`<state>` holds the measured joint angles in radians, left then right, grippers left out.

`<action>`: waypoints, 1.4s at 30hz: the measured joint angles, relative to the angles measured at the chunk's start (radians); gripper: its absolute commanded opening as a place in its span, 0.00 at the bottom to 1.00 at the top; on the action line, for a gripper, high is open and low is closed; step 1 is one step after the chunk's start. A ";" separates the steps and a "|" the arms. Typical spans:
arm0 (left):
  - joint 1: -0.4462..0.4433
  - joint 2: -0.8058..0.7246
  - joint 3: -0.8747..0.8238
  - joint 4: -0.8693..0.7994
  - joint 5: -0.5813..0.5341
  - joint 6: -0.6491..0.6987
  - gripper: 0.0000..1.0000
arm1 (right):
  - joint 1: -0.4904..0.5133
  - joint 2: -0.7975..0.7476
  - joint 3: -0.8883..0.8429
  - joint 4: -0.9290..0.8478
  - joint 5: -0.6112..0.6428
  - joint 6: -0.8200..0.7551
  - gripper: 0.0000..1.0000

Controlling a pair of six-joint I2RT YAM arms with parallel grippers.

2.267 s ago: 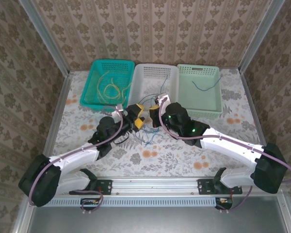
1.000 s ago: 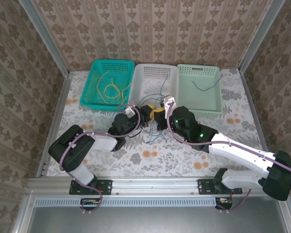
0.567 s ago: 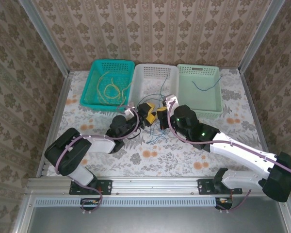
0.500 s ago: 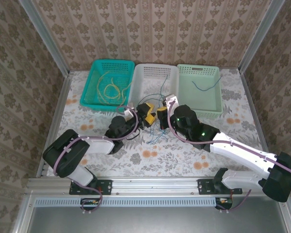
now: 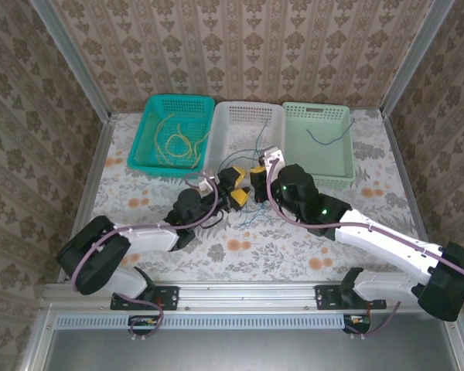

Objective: Untangle the cables

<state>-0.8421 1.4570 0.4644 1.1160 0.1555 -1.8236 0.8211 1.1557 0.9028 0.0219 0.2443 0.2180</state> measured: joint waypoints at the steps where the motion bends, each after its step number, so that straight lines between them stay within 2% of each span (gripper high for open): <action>1: -0.004 0.029 0.000 0.018 -0.003 -0.011 0.78 | 0.000 0.001 0.000 0.002 0.000 0.000 0.00; 7: -0.021 0.159 0.005 0.068 -0.033 -0.047 0.78 | 0.000 0.001 0.000 0.050 -0.011 0.000 0.00; 24: 0.006 0.187 0.043 0.121 -0.054 -0.048 0.76 | 0.004 -0.071 -0.063 0.104 -0.044 0.011 0.00; 27: 0.015 0.186 0.037 0.125 -0.033 -0.039 0.74 | 0.002 -0.071 -0.063 0.101 -0.041 0.011 0.00; 31: 0.071 0.153 -0.015 0.109 0.015 0.014 0.74 | -0.001 -0.072 -0.053 0.056 -0.042 0.008 0.00; 34: 0.132 0.068 -0.049 -0.007 0.064 0.106 0.74 | -0.004 -0.072 -0.037 0.029 -0.042 0.002 0.00; 37: 0.180 -0.077 -0.022 -0.256 0.103 0.288 0.77 | -0.011 -0.076 -0.027 0.014 -0.048 0.005 0.00; 40: 0.172 -0.235 0.129 -0.657 0.070 0.605 0.79 | -0.024 -0.082 -0.021 -0.004 -0.065 0.021 0.00; 42: 0.155 -0.306 0.232 -0.828 0.049 0.820 0.78 | -0.036 -0.082 -0.014 -0.010 -0.081 0.031 0.00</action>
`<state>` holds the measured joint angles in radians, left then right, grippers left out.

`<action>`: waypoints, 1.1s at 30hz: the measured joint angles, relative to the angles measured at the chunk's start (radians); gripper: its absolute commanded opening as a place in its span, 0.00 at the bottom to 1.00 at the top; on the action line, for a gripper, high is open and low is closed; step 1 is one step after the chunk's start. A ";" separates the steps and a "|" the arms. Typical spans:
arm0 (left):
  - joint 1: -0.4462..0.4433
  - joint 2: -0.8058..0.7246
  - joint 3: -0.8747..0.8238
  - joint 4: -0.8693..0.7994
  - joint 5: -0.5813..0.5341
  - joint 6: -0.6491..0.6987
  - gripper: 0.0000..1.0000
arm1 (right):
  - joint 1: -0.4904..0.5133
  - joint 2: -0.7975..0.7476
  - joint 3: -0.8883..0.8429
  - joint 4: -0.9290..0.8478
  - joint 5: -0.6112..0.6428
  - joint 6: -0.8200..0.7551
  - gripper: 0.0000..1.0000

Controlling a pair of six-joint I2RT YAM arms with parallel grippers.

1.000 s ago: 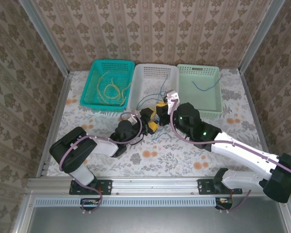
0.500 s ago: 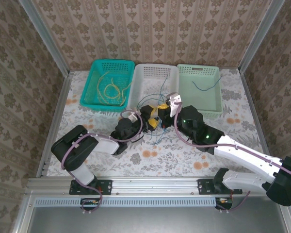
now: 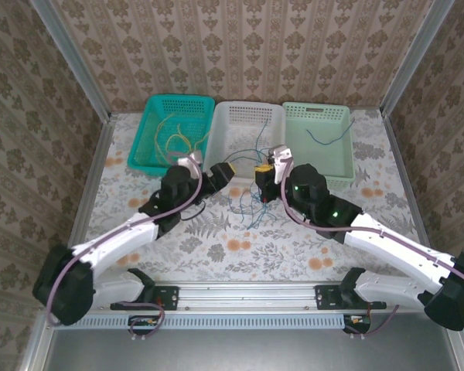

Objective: Untangle the cables

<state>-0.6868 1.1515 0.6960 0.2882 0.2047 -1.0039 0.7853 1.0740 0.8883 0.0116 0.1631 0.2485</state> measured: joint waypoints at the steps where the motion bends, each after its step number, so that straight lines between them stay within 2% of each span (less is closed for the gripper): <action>1: -0.005 -0.027 0.033 -0.053 0.001 0.098 0.76 | -0.008 0.000 0.005 -0.004 -0.013 0.009 0.00; 4: -0.017 -0.046 0.071 -0.173 0.013 0.336 0.74 | -0.029 0.000 0.030 -0.027 -0.049 0.024 0.00; 7: -0.085 0.017 0.079 -0.294 -0.019 0.535 0.74 | -0.035 0.006 0.064 -0.050 -0.077 0.036 0.00; 11: -0.142 0.087 0.078 -0.388 -0.034 0.686 0.74 | -0.037 0.018 0.099 -0.076 -0.107 0.044 0.00; 16: -0.143 0.081 0.069 -0.383 -0.050 0.752 0.75 | -0.037 0.026 0.106 -0.096 -0.127 0.055 0.00; 24: -0.143 -0.008 0.030 -0.321 -0.064 0.762 0.77 | -0.040 0.051 0.106 -0.099 -0.141 0.073 0.00; 33: -0.141 0.094 0.031 -0.217 -0.030 0.761 0.75 | -0.040 0.061 0.106 -0.088 -0.180 0.101 0.00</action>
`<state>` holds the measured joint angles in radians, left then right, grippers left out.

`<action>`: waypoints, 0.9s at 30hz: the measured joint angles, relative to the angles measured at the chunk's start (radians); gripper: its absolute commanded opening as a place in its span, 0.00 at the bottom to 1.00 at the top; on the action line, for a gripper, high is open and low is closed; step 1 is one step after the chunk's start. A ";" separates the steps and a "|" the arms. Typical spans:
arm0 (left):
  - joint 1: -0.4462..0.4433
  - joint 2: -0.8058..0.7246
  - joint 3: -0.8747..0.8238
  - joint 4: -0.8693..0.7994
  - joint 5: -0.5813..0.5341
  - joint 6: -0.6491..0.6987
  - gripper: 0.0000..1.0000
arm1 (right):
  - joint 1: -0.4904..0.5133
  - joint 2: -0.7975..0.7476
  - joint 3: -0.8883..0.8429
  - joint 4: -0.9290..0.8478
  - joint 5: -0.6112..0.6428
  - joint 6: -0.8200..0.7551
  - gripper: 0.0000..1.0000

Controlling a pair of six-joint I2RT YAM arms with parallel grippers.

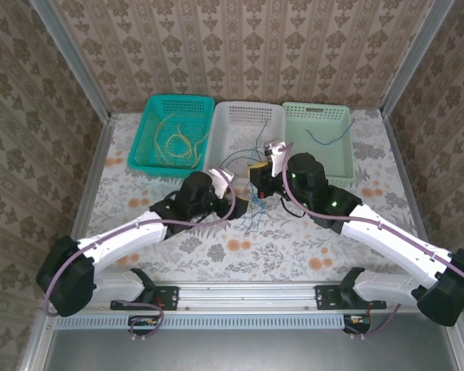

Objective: Untangle the cables

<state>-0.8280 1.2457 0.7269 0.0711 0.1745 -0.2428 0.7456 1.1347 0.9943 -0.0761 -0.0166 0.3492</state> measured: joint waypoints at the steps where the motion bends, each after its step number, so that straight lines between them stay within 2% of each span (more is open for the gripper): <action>1: 0.004 0.011 0.000 0.007 0.006 0.000 0.75 | 0.000 0.000 0.000 0.003 -0.003 0.003 0.00; 5: 0.011 0.045 0.007 0.034 0.025 0.000 0.73 | 0.000 0.000 0.000 0.020 -0.027 0.017 0.00; 8: 0.013 0.074 0.037 0.059 0.040 0.000 0.67 | 0.000 0.000 0.000 0.024 -0.042 0.024 0.00; 9: 0.013 0.084 0.048 0.066 0.045 -0.002 0.62 | 0.000 0.000 0.000 0.024 -0.045 0.026 0.00; 13: 0.021 0.126 0.091 0.098 0.066 -0.009 0.20 | 0.000 0.000 0.000 0.024 -0.045 0.026 0.00; 16: 0.040 0.141 0.094 0.101 0.081 -0.014 0.00 | -0.002 -0.003 0.000 0.021 -0.043 0.025 0.00; 22: 0.097 0.122 0.055 0.103 0.092 -0.027 0.00 | -0.037 -0.048 0.000 -0.026 0.013 0.019 0.00; 27: 0.182 0.018 -0.045 0.061 0.085 -0.027 0.00 | -0.141 -0.122 0.027 -0.145 0.120 -0.040 0.00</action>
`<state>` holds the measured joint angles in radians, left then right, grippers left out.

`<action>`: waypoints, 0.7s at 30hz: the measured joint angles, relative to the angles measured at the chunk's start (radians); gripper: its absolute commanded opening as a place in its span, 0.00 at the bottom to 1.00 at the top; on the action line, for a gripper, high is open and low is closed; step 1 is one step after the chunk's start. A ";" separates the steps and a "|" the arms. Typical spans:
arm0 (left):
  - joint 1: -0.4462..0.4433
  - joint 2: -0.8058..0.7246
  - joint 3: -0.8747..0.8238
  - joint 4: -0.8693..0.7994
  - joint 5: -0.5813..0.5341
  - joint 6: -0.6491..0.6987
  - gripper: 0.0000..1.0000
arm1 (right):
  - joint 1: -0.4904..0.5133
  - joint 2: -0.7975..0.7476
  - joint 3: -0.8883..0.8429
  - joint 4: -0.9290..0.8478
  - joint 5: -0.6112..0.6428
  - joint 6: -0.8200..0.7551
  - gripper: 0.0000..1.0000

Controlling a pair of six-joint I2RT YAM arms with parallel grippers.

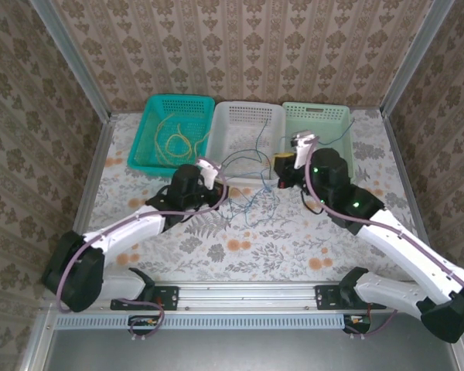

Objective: Untangle the cables

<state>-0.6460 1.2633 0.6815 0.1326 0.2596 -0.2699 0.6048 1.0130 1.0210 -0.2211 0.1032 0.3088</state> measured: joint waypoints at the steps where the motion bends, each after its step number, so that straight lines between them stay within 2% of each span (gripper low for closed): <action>1: 0.029 -0.031 -0.023 -0.014 -0.002 0.000 0.00 | -0.031 -0.017 0.013 -0.030 0.019 -0.018 0.00; 7: 0.166 -0.179 -0.090 -0.108 -0.021 -0.002 0.00 | -0.165 -0.114 0.044 -0.145 0.097 -0.087 0.00; 12: 0.246 -0.230 -0.092 -0.174 -0.021 0.002 0.00 | -0.272 -0.169 0.044 -0.211 0.139 -0.113 0.00; 17: 0.262 -0.245 -0.093 -0.216 -0.021 0.002 0.00 | -0.395 -0.201 0.072 -0.262 0.151 -0.120 0.00; 21: 0.262 -0.245 -0.095 -0.216 -0.020 0.003 0.00 | -0.453 -0.211 0.130 -0.282 0.148 -0.120 0.00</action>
<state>-0.3843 1.0187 0.5869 -0.0837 0.2394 -0.2672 0.1516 0.8017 1.1515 -0.5030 0.2512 0.1890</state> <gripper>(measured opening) 0.054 0.050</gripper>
